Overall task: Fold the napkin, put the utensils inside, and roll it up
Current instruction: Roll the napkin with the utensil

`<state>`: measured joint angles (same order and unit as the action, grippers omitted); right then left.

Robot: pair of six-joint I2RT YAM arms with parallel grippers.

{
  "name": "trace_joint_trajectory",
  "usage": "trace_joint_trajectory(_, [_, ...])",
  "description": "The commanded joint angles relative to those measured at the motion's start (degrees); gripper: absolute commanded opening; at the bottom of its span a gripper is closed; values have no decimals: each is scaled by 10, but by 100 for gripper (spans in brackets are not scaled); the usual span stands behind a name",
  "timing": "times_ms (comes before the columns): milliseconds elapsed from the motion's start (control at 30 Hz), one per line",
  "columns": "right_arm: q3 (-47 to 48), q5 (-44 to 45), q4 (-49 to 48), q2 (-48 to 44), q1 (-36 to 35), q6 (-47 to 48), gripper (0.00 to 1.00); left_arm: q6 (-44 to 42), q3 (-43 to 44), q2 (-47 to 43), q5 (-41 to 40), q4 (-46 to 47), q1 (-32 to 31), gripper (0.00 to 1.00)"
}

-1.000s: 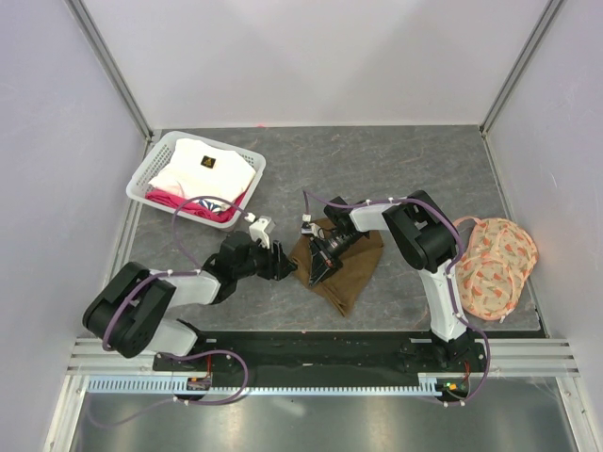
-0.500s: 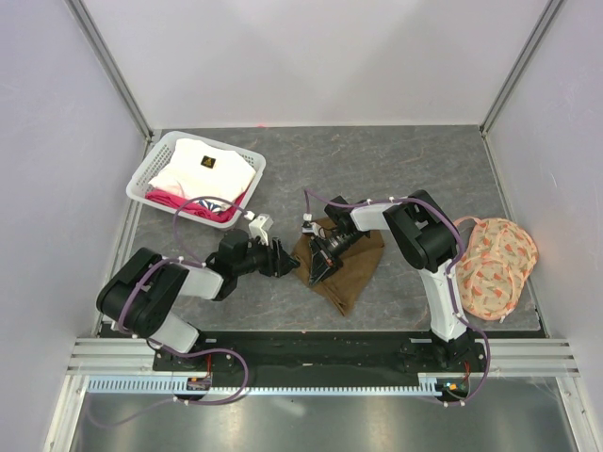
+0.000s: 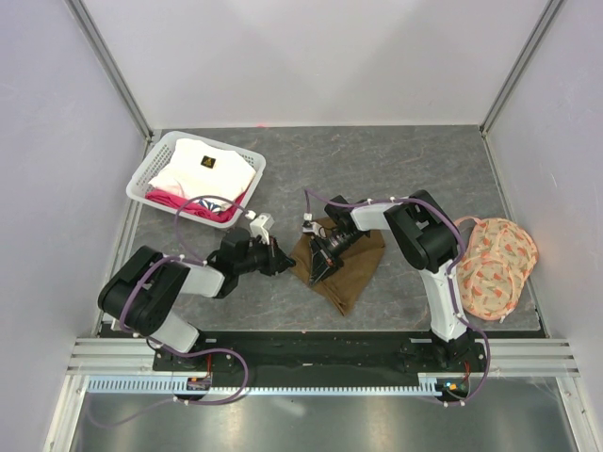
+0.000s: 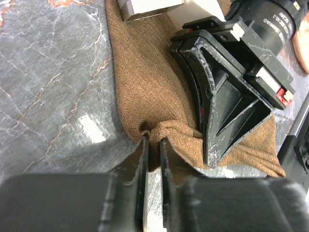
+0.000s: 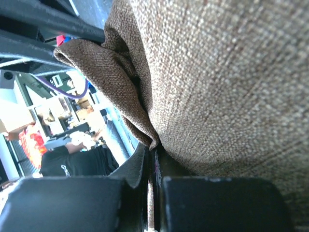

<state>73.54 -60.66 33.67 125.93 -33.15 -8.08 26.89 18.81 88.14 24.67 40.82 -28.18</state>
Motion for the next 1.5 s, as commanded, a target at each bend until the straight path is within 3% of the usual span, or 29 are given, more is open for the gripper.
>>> trace_joint_trajectory(0, [2,79,17,-18,3,-11,2,-15,47,6,-17,-69,4,4])
trace_joint_trajectory(67, [5,98,20,-35,2,-17,7,-17,69,5,-23,-104,4,2])
trace_joint_trajectory(300, [2,198,27,-124,3,-22,44,-13,134,22,-32,-274,4,2])
trace_joint_trajectory(467, [-54,286,10,-247,-13,-7,56,4,174,39,-16,-342,5,2])
trace_joint_trajectory(600, [-110,438,-9,-339,-60,-14,66,7,195,49,-3,-390,7,2])
trace_joint_trajectory(733, [-153,574,-25,-409,-134,-55,69,4,209,52,-3,-431,8,2])
trace_joint_trajectory(933, [-187,700,-19,-435,-230,-106,71,1,228,54,-1,-471,9,2])
trace_joint_trajectory(1233, [-186,734,7,-387,-303,-128,68,-4,239,53,-9,-496,9,2])
trace_joint_trajectory(1433, [-204,741,16,-377,-310,-146,59,-8,247,50,-14,-509,11,2])
trace_joint_trajectory(1467, [-206,740,16,-375,-310,-148,52,-9,247,49,-15,-511,11,2])
